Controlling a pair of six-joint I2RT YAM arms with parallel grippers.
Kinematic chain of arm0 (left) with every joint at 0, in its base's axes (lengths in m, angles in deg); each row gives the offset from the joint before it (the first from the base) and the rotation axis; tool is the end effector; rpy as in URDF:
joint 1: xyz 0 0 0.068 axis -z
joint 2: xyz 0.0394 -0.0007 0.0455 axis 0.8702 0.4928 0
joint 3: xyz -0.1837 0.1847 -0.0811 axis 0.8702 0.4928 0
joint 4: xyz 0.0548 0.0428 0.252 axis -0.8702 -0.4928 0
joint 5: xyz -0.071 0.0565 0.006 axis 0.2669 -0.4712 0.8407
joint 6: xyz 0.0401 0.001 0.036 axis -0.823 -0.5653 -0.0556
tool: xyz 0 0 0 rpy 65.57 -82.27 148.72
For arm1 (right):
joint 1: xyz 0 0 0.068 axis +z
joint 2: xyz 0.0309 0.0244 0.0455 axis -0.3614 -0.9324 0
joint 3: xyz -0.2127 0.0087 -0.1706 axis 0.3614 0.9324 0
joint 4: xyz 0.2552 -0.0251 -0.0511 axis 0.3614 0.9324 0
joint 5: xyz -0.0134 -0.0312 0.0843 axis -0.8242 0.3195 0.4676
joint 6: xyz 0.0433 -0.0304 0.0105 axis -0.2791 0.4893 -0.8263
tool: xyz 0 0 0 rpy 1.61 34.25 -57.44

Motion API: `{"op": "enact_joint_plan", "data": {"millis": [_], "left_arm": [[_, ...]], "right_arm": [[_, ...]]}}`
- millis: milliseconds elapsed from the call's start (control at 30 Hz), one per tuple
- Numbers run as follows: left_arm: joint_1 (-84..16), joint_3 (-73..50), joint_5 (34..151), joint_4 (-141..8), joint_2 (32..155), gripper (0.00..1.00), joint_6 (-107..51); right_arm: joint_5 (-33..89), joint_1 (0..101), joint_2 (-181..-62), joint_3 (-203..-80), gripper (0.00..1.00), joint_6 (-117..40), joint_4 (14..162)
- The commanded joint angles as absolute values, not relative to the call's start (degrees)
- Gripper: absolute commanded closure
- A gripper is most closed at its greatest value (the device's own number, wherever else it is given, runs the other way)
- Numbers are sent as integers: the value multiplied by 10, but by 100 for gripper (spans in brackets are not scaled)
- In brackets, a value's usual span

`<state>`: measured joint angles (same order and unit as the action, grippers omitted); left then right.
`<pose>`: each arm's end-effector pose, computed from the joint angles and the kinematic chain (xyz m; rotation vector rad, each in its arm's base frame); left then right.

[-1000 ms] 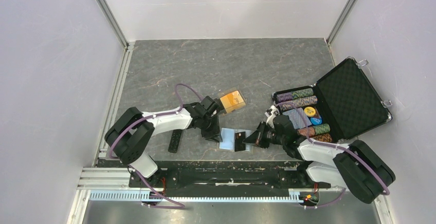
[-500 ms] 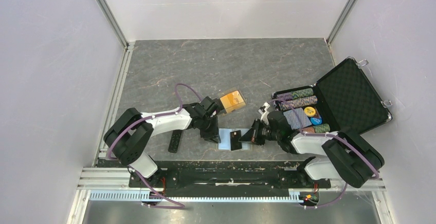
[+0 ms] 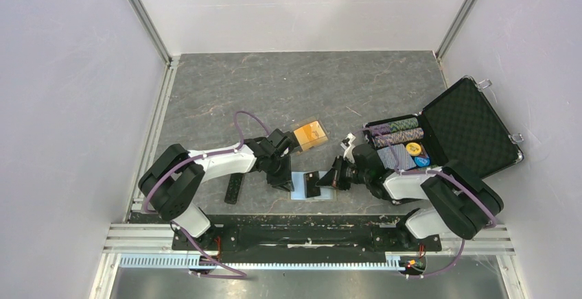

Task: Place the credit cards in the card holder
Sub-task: Insert the credit card into the card holder.

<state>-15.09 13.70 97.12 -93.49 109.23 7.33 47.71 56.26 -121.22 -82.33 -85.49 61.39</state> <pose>0.1923 -0.2063 0.1475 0.0199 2.9883 -0.6315 0.1723 0.1407 0.1140 0.1238 2.5178 1.2802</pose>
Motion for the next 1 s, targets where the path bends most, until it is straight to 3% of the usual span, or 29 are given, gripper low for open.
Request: {"op": "enact_joint_plan", "data": {"millis": [0, 700, 967], "left_arm": [[-148, 139, 947, -973, 1093, 74, 33], [-142, 136, 955, -964, 1081, 70, 48], [-142, 141, 964, -952, 1059, 70, 60]], "right_arm": [[454, 577, -1232, -816, 100, -848, 581], [374, 679, -1271, -816, 100, -921, 475], [360, 720, -1302, -848, 86, -925, 472]]}}
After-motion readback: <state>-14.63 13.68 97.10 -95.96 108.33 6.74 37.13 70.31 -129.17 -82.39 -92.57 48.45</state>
